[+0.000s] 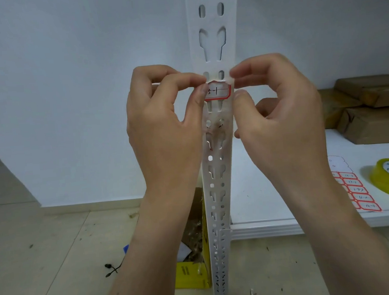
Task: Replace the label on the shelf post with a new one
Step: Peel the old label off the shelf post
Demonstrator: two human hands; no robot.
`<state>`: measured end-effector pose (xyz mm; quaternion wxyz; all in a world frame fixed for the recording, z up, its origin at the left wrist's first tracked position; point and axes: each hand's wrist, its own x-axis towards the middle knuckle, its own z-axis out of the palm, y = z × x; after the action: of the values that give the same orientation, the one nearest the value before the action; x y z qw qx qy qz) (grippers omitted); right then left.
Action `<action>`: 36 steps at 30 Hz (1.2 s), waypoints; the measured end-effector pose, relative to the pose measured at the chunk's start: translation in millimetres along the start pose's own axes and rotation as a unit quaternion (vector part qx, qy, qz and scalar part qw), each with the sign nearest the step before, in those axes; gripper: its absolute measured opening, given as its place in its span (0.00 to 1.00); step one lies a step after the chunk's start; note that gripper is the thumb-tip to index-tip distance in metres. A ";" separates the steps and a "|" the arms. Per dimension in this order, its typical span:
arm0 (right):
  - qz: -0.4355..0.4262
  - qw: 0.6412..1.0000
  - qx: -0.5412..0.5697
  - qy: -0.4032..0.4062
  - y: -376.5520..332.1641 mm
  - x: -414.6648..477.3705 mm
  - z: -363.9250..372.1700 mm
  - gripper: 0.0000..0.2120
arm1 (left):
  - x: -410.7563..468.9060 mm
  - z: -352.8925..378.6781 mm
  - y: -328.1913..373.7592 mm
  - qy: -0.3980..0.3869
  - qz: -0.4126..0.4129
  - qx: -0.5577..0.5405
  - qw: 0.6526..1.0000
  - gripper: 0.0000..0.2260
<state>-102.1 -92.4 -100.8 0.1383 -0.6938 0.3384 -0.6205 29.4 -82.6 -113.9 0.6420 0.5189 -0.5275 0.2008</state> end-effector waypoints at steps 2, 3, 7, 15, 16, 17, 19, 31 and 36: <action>0.022 0.999 0.025 0.006 -1.5 0.3 -1.9 0.10 | -0.2 1.4 0.8 0.004 0.000 0.008 1.000 0.05; 0.028 0.999 0.030 0.006 -2.2 0.2 -2.8 0.11 | -0.4 2.2 1.1 0.004 0.000 0.010 1.000 0.05; 0.035 0.999 0.035 0.001 -3.2 0.1 -4.1 0.13 | -0.2 5.7 1.2 0.006 0.005 0.016 1.000 0.05; 0.033 0.999 0.025 -0.001 -2.0 -0.4 -4.5 0.12 | -2.2 8.4 1.9 -0.011 -0.003 0.015 1.000 0.07; 0.033 0.999 0.024 -0.002 -1.9 -0.4 -4.7 0.12 | -2.8 8.8 1.8 -0.011 -0.004 0.013 1.000 0.07; 0.033 0.999 0.024 -0.002 -2.0 -0.4 -4.9 0.12 | -3.3 9.2 1.7 -0.011 -0.004 0.013 1.000 0.07; 0.033 0.999 0.024 -0.002 -2.0 -0.3 -5.2 0.12 | -4.1 9.9 1.2 -0.011 -0.003 0.014 1.000 0.07; 0.034 0.999 0.031 -0.010 -1.5 -0.6 -5.5 0.12 | -5.5 1.7 -1.6 0.051 0.032 0.015 0.998 0.10; 0.022 0.999 0.018 -0.014 -0.9 -1.4 -5.3 0.09 | -5.9 0.9 -0.8 0.047 0.016 0.007 0.999 0.08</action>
<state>-106.9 -89.6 -100.2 0.1692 -0.6925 0.3407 -0.6130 27.4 -81.9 -119.6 0.6595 0.5044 -0.5035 0.2391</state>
